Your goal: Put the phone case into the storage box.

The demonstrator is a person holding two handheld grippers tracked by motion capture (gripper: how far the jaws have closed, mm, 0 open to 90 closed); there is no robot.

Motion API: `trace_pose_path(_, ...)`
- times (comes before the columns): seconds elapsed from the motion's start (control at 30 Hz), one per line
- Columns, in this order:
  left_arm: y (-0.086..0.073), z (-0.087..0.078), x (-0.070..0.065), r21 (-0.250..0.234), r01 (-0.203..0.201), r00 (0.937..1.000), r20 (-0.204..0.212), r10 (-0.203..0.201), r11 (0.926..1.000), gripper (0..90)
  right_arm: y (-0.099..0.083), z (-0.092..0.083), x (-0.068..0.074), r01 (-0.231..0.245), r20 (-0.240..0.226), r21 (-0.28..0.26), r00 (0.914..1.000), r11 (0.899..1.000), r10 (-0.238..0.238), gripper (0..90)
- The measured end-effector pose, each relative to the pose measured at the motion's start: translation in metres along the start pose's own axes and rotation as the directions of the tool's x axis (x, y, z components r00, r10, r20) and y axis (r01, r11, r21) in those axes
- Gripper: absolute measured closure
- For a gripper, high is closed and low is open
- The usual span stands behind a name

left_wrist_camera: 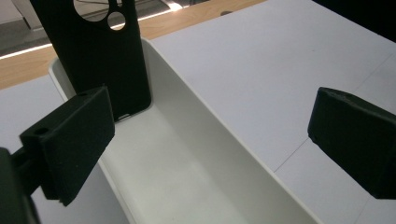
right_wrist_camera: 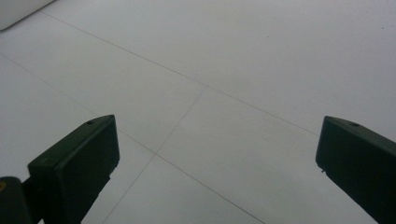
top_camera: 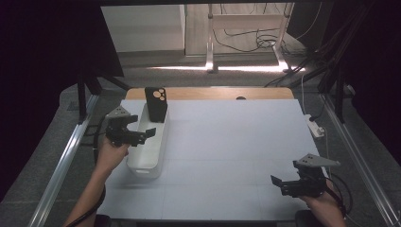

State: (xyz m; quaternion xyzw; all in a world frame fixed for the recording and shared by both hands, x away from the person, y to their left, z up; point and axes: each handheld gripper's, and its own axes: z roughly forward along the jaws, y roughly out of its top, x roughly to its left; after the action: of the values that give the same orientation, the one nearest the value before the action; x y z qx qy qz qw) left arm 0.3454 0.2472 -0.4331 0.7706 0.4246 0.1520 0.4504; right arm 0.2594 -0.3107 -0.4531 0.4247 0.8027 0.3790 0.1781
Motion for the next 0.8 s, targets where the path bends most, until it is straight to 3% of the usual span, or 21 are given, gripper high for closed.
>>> trace_pose_path(0.23, -0.006, -0.001, -0.002, 0.039, -0.004, 1.0000, 0.002, 0.004, 0.9992, 2.8, 0.000, 0.000, 0.000, 0.001, 0.000, 0.000, 1.0000, 1.000, -0.001, 0.0)
trace_pose_path(0.37, -0.009, -0.004, -0.004, 0.020, 0.010, 0.9998, 0.018, -0.010, 0.9998, 2.3, 0.000, 0.000, 0.000, -0.001, 0.000, 0.000, 1.0000, 1.000, 0.001, 0.0)
trace_pose_path(0.8, -0.018, -0.017, -0.017, 0.007, 0.002, 0.9997, 0.024, -0.002, 1.0000, 0.2, 0.000, 0.000, 0.000, -0.009, 0.007, 0.003, 0.9999, 1.000, 0.009, 0.0)
